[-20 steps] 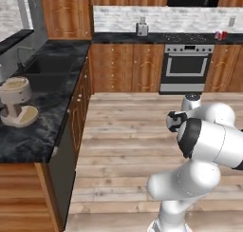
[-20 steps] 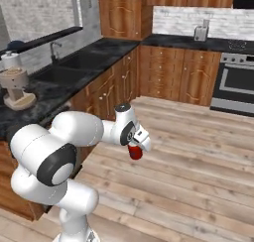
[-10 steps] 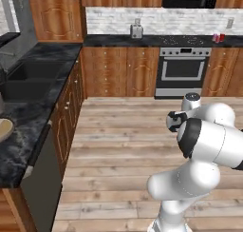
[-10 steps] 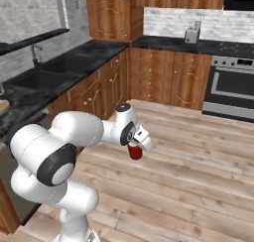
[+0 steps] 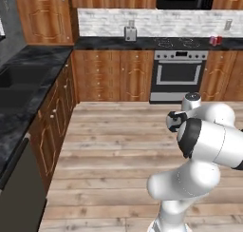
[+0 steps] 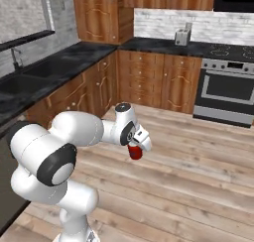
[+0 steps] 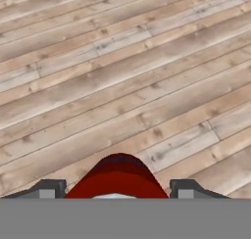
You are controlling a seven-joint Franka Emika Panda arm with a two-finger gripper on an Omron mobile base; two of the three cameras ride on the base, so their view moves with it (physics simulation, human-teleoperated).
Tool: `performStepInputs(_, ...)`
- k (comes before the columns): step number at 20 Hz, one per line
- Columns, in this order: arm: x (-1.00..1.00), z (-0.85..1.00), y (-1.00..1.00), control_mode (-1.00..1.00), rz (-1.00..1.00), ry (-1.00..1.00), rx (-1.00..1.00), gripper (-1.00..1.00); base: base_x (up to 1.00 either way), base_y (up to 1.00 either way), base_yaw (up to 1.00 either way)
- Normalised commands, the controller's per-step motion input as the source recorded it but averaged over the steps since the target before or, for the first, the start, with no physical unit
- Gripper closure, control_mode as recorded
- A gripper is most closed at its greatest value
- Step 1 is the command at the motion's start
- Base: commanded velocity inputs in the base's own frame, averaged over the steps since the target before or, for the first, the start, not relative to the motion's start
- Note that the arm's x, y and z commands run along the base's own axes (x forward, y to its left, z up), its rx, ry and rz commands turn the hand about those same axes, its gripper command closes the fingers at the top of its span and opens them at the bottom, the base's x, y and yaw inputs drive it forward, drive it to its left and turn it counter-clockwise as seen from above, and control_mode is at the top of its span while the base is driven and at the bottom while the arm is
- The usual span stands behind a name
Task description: Four empty soda cans are scattered around the kitchen. Gather all the cans and cluster them next to the stove for recycling.
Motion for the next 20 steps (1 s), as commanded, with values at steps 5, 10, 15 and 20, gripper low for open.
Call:
performStepInputs(5,0.0,0.0,0.0,1.0,0.0,0.0,0.0,1.0,0.46,-0.55,0.01)
performStepInputs(10,0.0,0.0,0.0,1.0,0.0,0.0,0.0,1.0,0.45,-0.54,0.01)
performStepInputs(15,0.0,0.0,0.0,1.0,0.0,0.0,0.0,1.0,0.44,-0.54,0.02)
performStepInputs(20,0.0,0.0,0.0,1.0,0.0,0.0,0.0,1.0,0.44,-0.54,0.02)
